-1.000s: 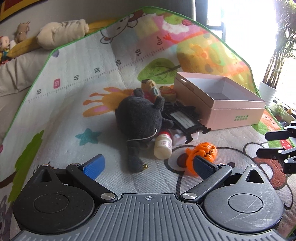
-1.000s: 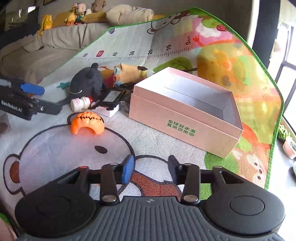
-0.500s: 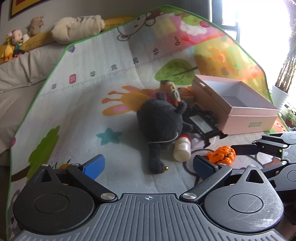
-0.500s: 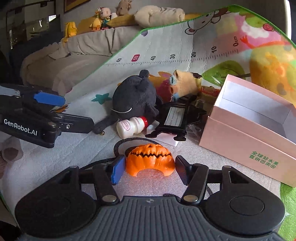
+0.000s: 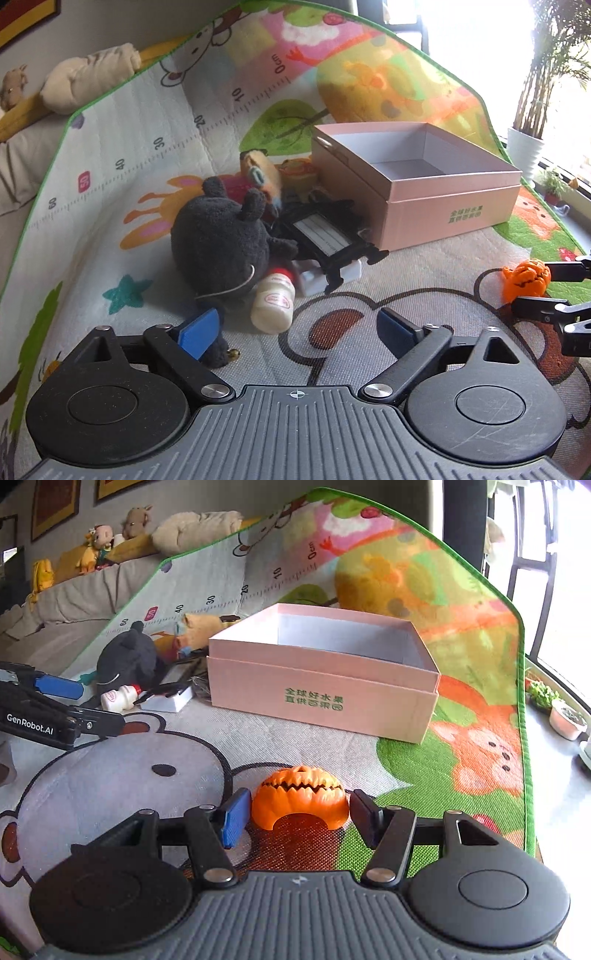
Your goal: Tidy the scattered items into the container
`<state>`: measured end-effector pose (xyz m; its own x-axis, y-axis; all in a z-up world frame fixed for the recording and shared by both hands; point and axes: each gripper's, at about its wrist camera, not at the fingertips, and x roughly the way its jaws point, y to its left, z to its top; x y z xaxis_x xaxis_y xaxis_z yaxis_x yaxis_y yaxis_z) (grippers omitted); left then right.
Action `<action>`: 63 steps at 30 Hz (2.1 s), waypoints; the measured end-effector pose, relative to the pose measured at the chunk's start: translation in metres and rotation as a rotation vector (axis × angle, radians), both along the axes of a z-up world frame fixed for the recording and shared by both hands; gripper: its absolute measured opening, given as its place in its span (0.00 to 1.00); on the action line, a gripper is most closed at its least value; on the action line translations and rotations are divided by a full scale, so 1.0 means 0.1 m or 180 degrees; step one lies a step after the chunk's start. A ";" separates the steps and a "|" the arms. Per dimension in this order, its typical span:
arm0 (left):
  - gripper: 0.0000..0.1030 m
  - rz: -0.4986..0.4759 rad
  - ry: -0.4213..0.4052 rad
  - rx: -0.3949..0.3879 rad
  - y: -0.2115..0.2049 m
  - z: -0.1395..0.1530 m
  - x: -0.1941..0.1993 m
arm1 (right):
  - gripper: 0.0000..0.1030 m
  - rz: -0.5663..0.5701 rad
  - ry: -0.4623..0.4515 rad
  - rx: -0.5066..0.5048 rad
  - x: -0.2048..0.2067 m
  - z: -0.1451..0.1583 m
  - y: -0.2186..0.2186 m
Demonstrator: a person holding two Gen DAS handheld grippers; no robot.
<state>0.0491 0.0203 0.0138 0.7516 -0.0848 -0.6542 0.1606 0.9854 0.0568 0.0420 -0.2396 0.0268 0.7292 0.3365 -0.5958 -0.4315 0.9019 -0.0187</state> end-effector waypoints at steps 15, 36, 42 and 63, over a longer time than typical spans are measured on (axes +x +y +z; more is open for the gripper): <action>0.77 0.0088 -0.0022 0.0073 0.00 -0.10 0.09 | 0.84 0.0033 0.0070 0.0102 0.02 -0.03 -0.02; 0.33 -0.0775 0.0224 -0.0144 -0.15 -0.01 -0.41 | 0.91 0.0046 0.0103 0.0136 0.04 -0.03 -0.02; 0.66 -0.0196 0.0081 0.0360 0.07 0.00 -0.35 | 0.93 0.0010 0.0109 0.0147 0.05 -0.04 -0.03; 0.88 -0.0303 0.0228 -0.0019 -0.06 -0.01 -0.34 | 0.93 -0.0006 0.0101 0.0144 0.05 -0.04 -0.02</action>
